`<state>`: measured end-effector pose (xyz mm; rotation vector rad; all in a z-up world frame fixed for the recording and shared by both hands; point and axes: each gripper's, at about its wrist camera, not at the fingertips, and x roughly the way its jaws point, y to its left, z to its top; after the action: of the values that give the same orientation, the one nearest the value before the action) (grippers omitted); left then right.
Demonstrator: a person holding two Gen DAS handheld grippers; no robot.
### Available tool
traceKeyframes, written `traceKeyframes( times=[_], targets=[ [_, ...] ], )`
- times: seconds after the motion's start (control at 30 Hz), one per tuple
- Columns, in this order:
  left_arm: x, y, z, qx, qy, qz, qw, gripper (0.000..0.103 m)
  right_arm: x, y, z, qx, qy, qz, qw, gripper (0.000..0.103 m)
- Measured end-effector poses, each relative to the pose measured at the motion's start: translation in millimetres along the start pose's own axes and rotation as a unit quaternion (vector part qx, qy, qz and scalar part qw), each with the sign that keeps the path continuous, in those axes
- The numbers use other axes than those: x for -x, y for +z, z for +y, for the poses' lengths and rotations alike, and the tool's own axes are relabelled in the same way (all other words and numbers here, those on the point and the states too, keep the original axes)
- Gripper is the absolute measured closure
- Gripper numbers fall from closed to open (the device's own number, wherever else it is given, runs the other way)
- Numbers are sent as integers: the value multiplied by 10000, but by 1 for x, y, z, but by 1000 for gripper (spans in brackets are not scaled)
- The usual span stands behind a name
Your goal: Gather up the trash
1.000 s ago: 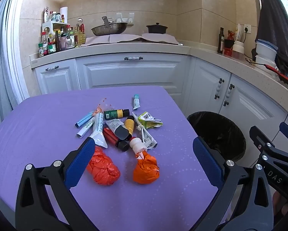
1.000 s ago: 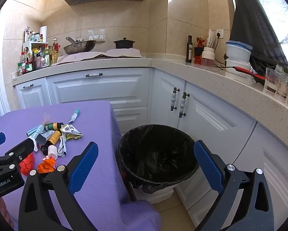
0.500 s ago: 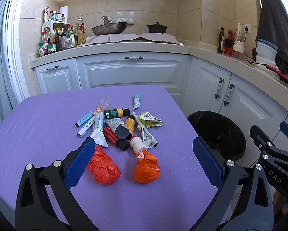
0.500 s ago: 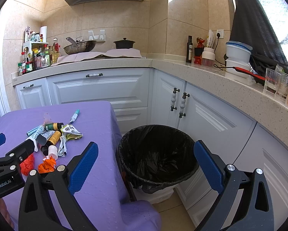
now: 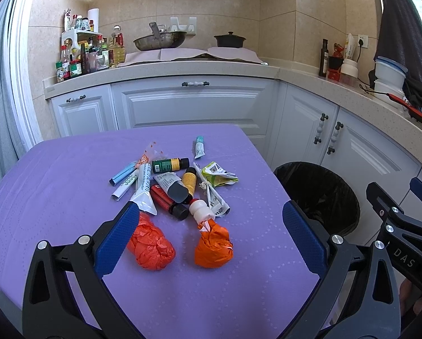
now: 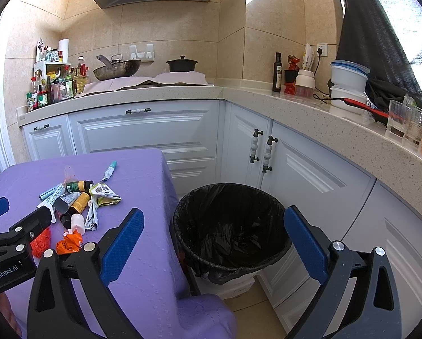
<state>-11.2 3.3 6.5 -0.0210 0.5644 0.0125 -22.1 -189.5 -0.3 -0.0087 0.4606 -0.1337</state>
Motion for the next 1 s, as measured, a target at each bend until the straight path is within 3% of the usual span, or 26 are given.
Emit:
traceKeyframes(
  times=[1.0],
  targets=[
    [-1, 0, 1, 3, -11, 2, 10000, 4, 1, -1, 0, -4, -3, -12, 10000, 6]
  ],
)
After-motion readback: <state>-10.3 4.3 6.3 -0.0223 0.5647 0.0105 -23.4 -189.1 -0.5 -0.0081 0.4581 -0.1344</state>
